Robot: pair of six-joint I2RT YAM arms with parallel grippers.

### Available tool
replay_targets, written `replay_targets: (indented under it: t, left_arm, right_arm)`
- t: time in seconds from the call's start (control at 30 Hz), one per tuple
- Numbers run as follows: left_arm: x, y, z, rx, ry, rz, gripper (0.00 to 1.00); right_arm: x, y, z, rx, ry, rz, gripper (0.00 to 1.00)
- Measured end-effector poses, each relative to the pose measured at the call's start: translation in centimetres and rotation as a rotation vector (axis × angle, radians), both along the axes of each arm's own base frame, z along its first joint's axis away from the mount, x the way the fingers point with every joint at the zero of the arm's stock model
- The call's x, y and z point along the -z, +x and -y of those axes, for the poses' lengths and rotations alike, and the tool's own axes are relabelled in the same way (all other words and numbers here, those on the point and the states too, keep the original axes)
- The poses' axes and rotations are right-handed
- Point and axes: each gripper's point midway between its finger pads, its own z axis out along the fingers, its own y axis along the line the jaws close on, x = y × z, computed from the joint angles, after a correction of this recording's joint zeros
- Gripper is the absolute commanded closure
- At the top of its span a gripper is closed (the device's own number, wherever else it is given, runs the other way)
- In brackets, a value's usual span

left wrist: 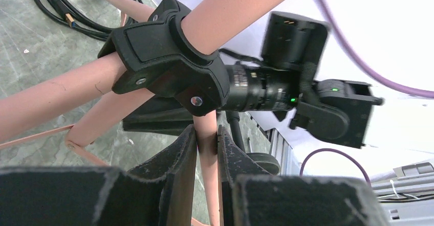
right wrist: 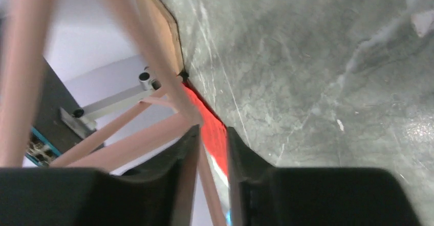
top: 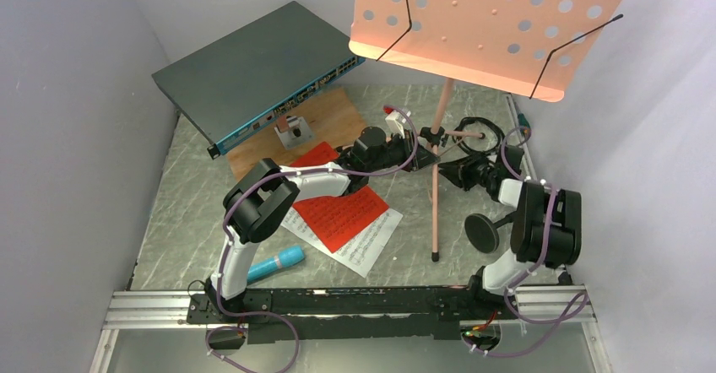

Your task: Set up the instrument practice props

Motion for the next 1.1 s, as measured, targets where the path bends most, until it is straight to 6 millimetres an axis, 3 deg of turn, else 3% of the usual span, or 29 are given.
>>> replay_targets:
  t: [0.03, 0.13, 0.27, 0.43, 0.7, 0.93, 1.1]
  left_arm:
    - [0.0, 0.0, 0.0, 0.0, 0.0, 0.0, 1.0]
    - [0.0, 0.0, 0.0, 0.0, 0.0, 0.001, 1.0]
    - [0.0, 0.0, 0.0, 0.0, -0.001, 0.001, 1.0]
    - [0.0, 0.0, 0.0, 0.001, -0.002, 0.001, 1.0]
    - [0.0, 0.0, 0.0, 0.004, -0.001, -0.001, 1.0]
    - [0.0, 0.0, 0.0, 0.01, 0.005, -0.005, 1.0]
    - [0.0, 0.0, 0.0, 0.011, 0.008, -0.006, 1.0]
  right_arm:
    - [-0.5, -0.1, 0.3, -0.012, -0.051, 0.035, 0.54]
    - [-3.7, 0.0, 1.0, -0.044, -0.211, 0.211, 0.41]
    - [-9.0, -0.1, 1.3, -0.066, -0.355, 0.468, 0.38]
    - [-11.5, -0.5, 1.6, -0.063, -0.418, 0.583, 0.37]
    - [-14.1, 0.9, 0.7, -0.111, -0.332, 0.627, 0.6]
    - [-13.2, 1.5, -0.2, -0.146, -0.176, 0.566, 0.69]
    - [-13.4, 1.7, -0.8, -0.167, -0.076, 0.565, 1.0]
